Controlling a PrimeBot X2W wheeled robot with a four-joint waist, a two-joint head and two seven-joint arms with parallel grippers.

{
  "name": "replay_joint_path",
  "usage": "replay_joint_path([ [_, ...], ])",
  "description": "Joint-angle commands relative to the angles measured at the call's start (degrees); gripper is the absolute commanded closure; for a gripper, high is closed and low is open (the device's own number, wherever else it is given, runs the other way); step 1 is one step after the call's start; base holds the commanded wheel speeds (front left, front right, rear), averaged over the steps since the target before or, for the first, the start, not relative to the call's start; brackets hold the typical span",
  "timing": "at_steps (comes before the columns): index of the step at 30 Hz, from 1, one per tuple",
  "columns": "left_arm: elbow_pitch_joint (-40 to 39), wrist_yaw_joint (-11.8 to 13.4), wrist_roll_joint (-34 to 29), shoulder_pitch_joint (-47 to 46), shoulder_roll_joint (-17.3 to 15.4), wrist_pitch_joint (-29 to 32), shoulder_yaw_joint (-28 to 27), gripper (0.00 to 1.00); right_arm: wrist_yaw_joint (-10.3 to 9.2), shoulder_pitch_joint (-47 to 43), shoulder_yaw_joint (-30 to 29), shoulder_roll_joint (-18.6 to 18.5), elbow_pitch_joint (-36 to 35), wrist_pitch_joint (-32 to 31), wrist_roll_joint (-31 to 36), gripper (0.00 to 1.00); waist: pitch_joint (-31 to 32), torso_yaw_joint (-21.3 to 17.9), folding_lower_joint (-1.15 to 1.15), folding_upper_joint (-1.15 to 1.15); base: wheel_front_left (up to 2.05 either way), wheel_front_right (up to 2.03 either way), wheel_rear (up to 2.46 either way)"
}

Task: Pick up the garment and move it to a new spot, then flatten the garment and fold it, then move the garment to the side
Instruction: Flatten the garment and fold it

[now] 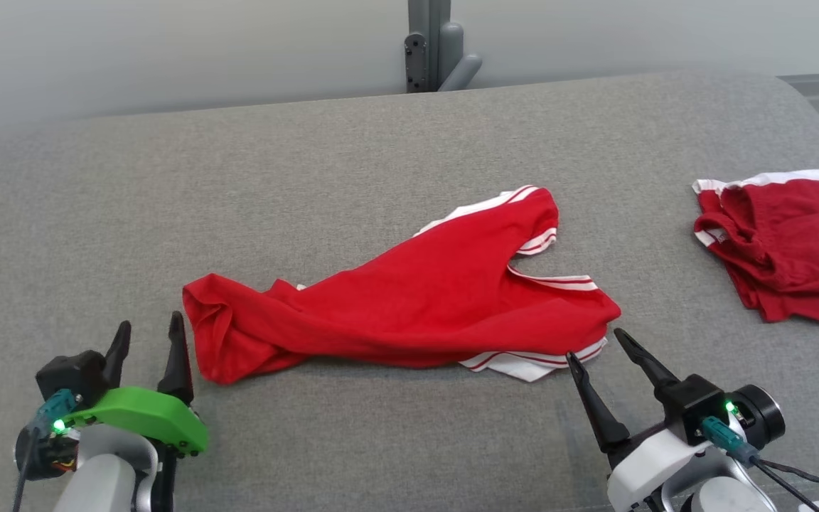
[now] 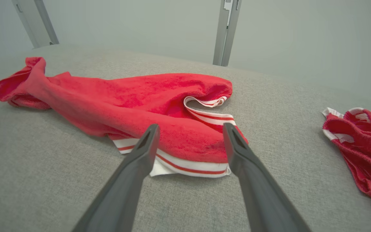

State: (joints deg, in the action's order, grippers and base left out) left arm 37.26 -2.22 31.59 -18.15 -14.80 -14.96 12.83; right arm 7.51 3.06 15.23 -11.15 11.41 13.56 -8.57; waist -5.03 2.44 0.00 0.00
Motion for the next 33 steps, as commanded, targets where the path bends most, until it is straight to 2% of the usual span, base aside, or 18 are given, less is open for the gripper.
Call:
replay_joint_path([
  [1,-0.91,0.35,-0.37,0.82,0.43,-0.23,-0.22,0.0,-0.05,1.18,0.47,-0.8,0.51,-0.25,0.86,0.0,1.13,2.23,0.0,0.0,0.0,0.0,0.0],
  [7,-11.16,2.21,-2.72,6.7,5.05,-0.21,-0.1,0.0,-0.05,7.52,8.64,-4.56,10.36,-1.34,4.23,0.0,1.17,6.14,0.0,0.0,0.0,0.0,0.0],
  [11,-16.18,3.06,-4.99,9.38,7.34,-0.22,0.37,0.0,-0.05,11.73,11.75,-5.72,17.45,-1.41,4.59,0.0,0.73,8.48,0.0,0.0,0.0,0.0,0.0],
  [12,-17.2,3.25,-5.57,9.87,7.8,-0.22,0.57,0.0,-0.06,12.82,12.34,-6.05,19.16,-1.16,4.65,0.2,0.52,9.02,0.0,0.0,0.0,0.0,0.0],
  [13,-18.09,3.26,-5.85,10.45,8.1,-0.22,0.57,0.0,-0.06,13.98,12.7,-6.09,20.62,-0.69,4.66,0.63,0.34,9.36,0.0,0.0,0.0,0.0,0.0],
  [14,-19.09,3.41,-6.41,10.82,8.31,-0.23,0.63,0.0,-0.06,14.87,12.7,-6.05,22.03,-0.47,4.52,0.71,0.14,9.81,0.0,0.0,0.0,0.0,0.0],
  [17,-21.34,3.91,-8.26,11.9,8.79,-0.22,0.26,0.0,-0.06,17.37,12.95,-5.63,25.68,0.42,4.23,0.8,-0.33,10.83,0.0,0.0,0.0,0.0,0.0],
  [18,-22.47,4.28,-9.32,12.45,8.97,-0.24,-0.24,0.0,-0.06,18.91,12.9,-5.52,27.12,0.87,3.92,1.0,-0.61,11.28,0.0,0.0,0.0,0.0,0.0],
  [24,-24.31,4.15,-11.12,13.47,9.42,-0.23,-1.25,0.0,-0.06,23.23,12.47,-6.58,27.37,1.51,1.23,1.0,-1.36,12.16,0.0,0.0,0.0,0.0,0.0],
  [29,-24.98,3.33,-12.37,12.7,10.14,-0.23,-0.92,0.0,-0.06,28.48,15.33,-9.75,28.04,0.18,-1.49,1.0,-2.77,14.0,0.0,0.0,0.0,0.0,0.0],
  [33,-25.19,2.9,-12.6,11.8,10.87,-0.23,-0.67,0.0,-0.08,33.87,19.97,-14.04,29.44,-3.18,-5.74,1.0,-4.4,16.38,0.0,0.0,0.0,0.0,0.0],
])
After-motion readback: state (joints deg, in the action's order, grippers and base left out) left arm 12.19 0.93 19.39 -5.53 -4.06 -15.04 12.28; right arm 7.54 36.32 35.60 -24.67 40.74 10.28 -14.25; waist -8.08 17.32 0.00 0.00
